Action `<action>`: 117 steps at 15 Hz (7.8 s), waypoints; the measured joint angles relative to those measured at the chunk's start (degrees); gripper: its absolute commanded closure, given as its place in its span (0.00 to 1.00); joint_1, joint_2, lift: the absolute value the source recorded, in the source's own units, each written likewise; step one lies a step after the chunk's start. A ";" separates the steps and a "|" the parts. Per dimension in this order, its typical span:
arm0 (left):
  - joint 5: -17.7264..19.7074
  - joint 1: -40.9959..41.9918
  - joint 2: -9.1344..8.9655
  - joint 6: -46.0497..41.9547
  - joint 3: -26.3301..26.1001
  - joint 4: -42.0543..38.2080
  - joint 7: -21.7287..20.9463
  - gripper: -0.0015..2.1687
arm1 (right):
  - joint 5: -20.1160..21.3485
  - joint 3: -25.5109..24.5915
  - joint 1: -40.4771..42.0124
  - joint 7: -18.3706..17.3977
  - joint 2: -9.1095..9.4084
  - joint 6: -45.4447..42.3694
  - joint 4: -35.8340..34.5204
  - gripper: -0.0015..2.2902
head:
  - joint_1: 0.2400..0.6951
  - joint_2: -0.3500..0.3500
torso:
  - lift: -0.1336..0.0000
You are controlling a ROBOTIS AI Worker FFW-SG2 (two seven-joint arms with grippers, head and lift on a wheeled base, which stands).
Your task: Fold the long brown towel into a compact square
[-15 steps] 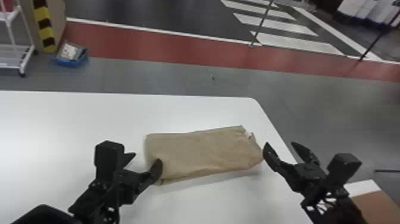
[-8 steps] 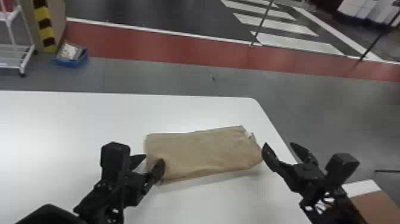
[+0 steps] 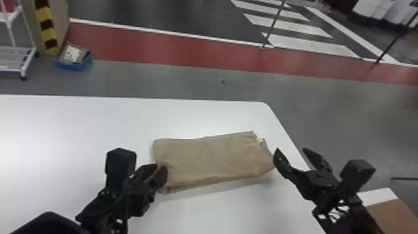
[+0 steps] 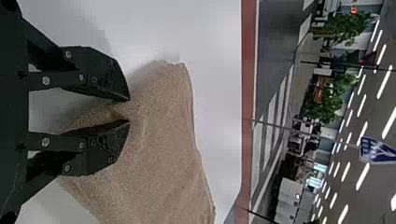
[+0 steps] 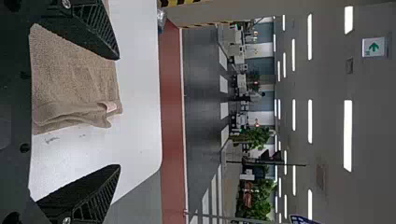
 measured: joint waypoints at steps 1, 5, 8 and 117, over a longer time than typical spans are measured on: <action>0.00 0.41 0.12 -0.01 0.61 -0.84 0.01 0.64 | -0.04 0.01 -0.02 0.00 0.00 -0.02 0.00 0.02 | 1.00 0.00 | 0.07; 0.02 3.37 1.33 5.17 5.85 -7.81 -0.52 0.64 | -0.19 0.19 -0.13 0.00 0.01 -0.16 0.00 0.02 | 1.00 0.00 | 0.07; -0.36 6.27 3.60 12.30 11.14 -14.35 -0.90 0.64 | -0.15 1.10 -0.30 -0.04 0.21 -0.16 -0.05 0.02 | 1.00 0.00 | 0.07; -4.92 12.57 7.09 -2.82 11.66 -9.87 -10.90 0.88 | -3.15 41.20 -35.74 -9.10 4.76 66.43 -1.54 0.68 | 1.00 0.56 | 0.07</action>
